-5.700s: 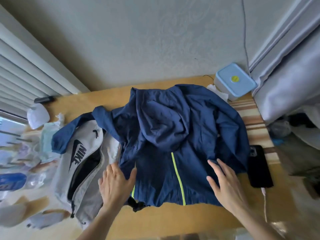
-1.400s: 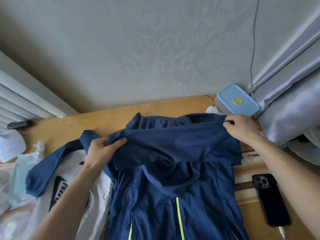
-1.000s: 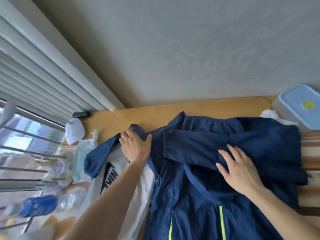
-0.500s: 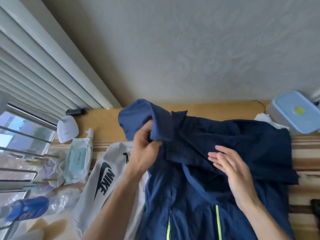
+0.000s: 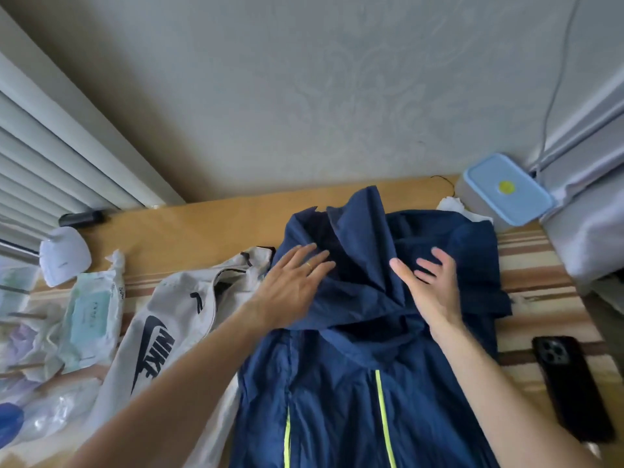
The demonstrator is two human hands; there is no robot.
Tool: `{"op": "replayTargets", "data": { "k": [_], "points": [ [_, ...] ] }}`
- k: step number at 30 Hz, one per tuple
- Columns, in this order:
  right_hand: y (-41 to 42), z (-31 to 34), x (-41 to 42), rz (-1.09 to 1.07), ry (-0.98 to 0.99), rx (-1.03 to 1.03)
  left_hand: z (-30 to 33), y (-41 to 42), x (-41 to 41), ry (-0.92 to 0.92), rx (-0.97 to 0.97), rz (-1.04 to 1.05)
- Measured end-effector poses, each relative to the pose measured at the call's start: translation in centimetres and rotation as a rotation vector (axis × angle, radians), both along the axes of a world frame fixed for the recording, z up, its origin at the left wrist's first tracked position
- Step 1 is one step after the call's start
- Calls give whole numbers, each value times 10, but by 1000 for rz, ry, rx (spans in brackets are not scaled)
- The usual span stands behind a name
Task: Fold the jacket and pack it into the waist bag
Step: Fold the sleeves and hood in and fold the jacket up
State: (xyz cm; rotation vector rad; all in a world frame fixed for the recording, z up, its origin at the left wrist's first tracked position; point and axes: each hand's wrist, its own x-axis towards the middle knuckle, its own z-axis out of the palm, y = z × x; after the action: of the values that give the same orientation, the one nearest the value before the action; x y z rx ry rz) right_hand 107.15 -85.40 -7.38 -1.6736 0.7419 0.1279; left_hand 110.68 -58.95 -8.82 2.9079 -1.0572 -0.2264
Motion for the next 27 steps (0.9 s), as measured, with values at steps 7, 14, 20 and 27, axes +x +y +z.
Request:
{"op": "replayTargets", "data": {
  "k": [7, 14, 20, 27],
  "points": [
    [-10, 8, 49, 712, -136, -793, 32, 13, 56, 104, -90, -5],
    [-107, 64, 14, 1154, -140, -1099, 65, 63, 59, 158, -44, 178],
    [-143, 106, 41, 1089, 8, -607, 66, 66, 70, 171, -10, 282],
    [-173, 65, 58, 826, 385, 12, 40, 64, 85, 126, 174, 424]
  ]
}}
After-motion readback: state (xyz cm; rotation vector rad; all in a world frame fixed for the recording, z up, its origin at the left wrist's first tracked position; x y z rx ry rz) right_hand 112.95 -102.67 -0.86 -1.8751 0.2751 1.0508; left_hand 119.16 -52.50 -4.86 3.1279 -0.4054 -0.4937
